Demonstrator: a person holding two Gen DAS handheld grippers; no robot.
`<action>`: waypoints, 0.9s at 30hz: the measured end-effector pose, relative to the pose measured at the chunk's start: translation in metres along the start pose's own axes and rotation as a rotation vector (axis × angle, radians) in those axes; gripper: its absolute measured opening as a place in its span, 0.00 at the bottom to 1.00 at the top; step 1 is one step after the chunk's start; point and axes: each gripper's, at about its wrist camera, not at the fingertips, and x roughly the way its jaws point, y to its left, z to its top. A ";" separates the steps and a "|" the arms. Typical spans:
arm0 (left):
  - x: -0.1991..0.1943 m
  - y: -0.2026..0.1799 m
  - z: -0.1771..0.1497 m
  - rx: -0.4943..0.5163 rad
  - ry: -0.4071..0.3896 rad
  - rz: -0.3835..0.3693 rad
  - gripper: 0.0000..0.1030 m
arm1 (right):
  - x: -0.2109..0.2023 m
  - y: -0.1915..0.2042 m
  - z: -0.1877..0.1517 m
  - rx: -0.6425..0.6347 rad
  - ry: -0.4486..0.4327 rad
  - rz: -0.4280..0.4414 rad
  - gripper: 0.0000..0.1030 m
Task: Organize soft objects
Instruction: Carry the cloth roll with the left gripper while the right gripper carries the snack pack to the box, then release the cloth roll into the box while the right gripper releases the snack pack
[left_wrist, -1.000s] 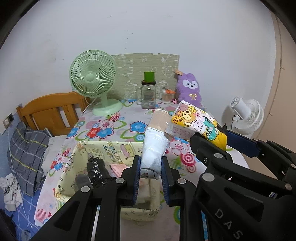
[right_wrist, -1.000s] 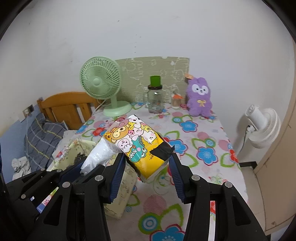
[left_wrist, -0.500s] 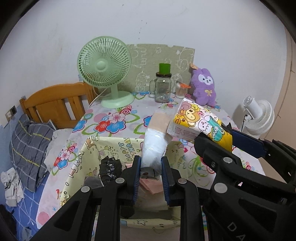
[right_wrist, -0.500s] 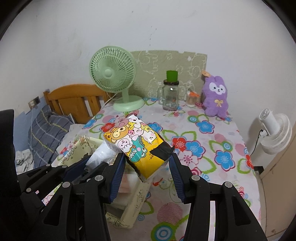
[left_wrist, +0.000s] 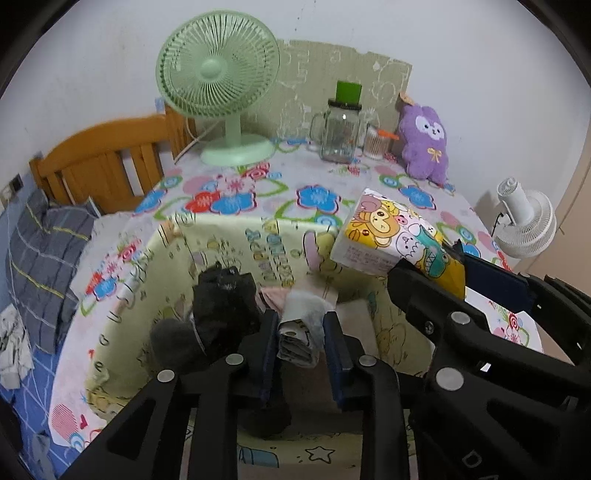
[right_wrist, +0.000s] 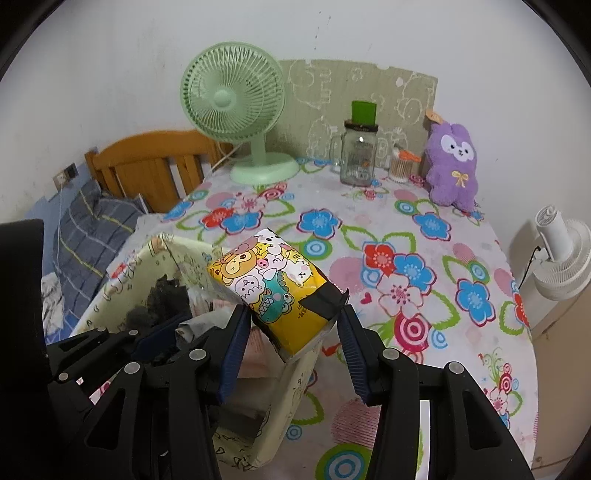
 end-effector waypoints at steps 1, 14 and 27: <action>0.000 0.001 -0.001 -0.001 0.003 -0.007 0.32 | 0.002 0.001 -0.001 0.001 0.006 0.006 0.51; -0.014 0.020 0.006 -0.014 -0.060 0.047 0.74 | 0.009 0.019 0.011 -0.014 0.000 0.073 0.51; -0.002 0.053 0.003 -0.059 -0.012 0.087 0.80 | 0.038 0.047 0.012 -0.022 0.060 0.173 0.55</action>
